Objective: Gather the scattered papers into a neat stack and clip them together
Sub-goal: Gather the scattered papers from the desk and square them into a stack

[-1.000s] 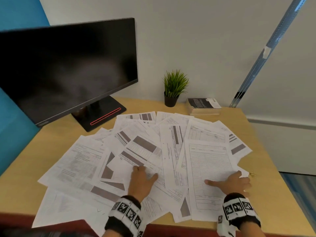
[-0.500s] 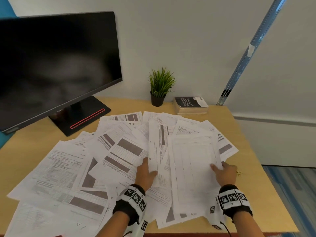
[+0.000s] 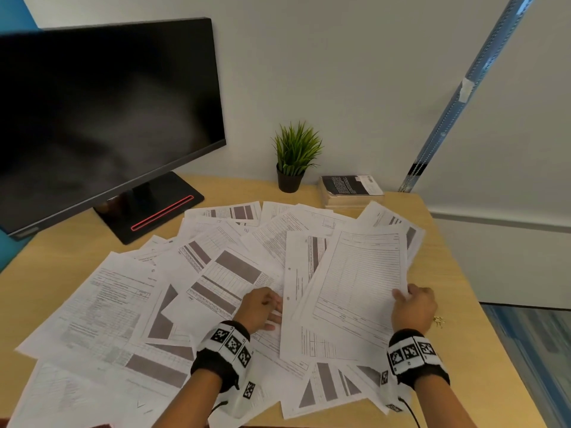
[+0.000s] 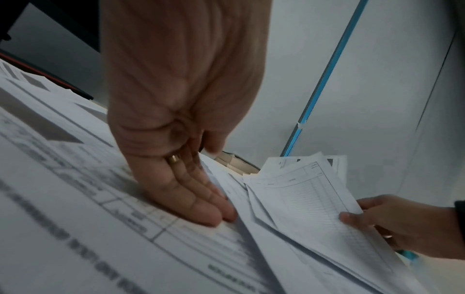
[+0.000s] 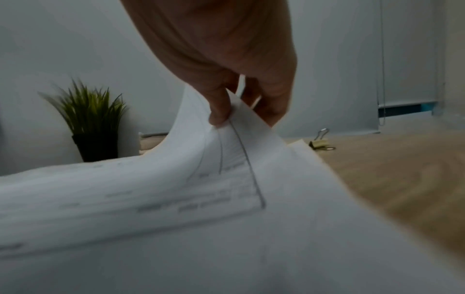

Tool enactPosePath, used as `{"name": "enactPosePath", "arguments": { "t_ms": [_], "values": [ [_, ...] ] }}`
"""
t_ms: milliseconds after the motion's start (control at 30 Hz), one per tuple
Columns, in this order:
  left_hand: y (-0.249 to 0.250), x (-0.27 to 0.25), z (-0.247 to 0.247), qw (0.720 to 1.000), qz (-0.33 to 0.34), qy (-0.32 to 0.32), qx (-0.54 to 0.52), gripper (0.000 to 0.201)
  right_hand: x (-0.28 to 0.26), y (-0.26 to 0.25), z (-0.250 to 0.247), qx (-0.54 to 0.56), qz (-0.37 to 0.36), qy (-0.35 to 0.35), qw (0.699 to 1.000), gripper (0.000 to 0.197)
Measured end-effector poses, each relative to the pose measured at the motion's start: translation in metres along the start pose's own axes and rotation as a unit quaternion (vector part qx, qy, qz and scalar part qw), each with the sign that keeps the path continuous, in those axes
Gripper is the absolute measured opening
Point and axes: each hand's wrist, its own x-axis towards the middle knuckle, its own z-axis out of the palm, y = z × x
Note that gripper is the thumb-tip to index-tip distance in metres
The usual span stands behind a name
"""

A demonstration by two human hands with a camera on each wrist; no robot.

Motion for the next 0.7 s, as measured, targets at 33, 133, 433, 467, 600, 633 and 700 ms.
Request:
{"name": "enactPosePath", "arguments": {
  "t_ms": [33, 133, 433, 467, 600, 633, 700],
  "values": [
    [0.001, -0.001, 0.002, 1.0, 0.004, 0.007, -0.014, 0.022, 0.0, 0.005, -0.002, 0.007, -0.009, 0.001, 1.0, 0.016],
    [0.007, 0.001, 0.01, 0.999, 0.032, 0.017, -0.001, 0.037, -0.001, 0.014, -0.007, 0.074, -0.021, -0.069, 0.995, 0.024],
    [-0.004, -0.003, 0.033, 0.978, 0.146, -0.028, 0.145, 0.035, -0.01, 0.016, -0.011, 0.208, 0.054, -0.197, 0.957, 0.049],
    [-0.003, -0.005, 0.034, 0.981, 0.146, -0.033, 0.123, 0.034, -0.011, 0.015, -0.011, 0.205, 0.046, -0.172, 0.962, 0.044],
    [0.002, -0.006, 0.034, 0.987, 0.14, -0.023, 0.081, 0.025, -0.012, 0.009, -0.023, 0.195, 0.008, -0.029, 0.98, 0.029],
    [0.003, -0.007, 0.034, 0.988, 0.129, -0.023, 0.079, 0.02, -0.011, 0.007, -0.028, 0.201, 0.006, 0.005, 0.98, 0.028],
    [0.004, -0.007, 0.033, 0.989, 0.118, -0.037, 0.079, 0.013, -0.007, 0.001, -0.043, 0.223, -0.005, 0.051, 0.974, 0.027]
  ]
}}
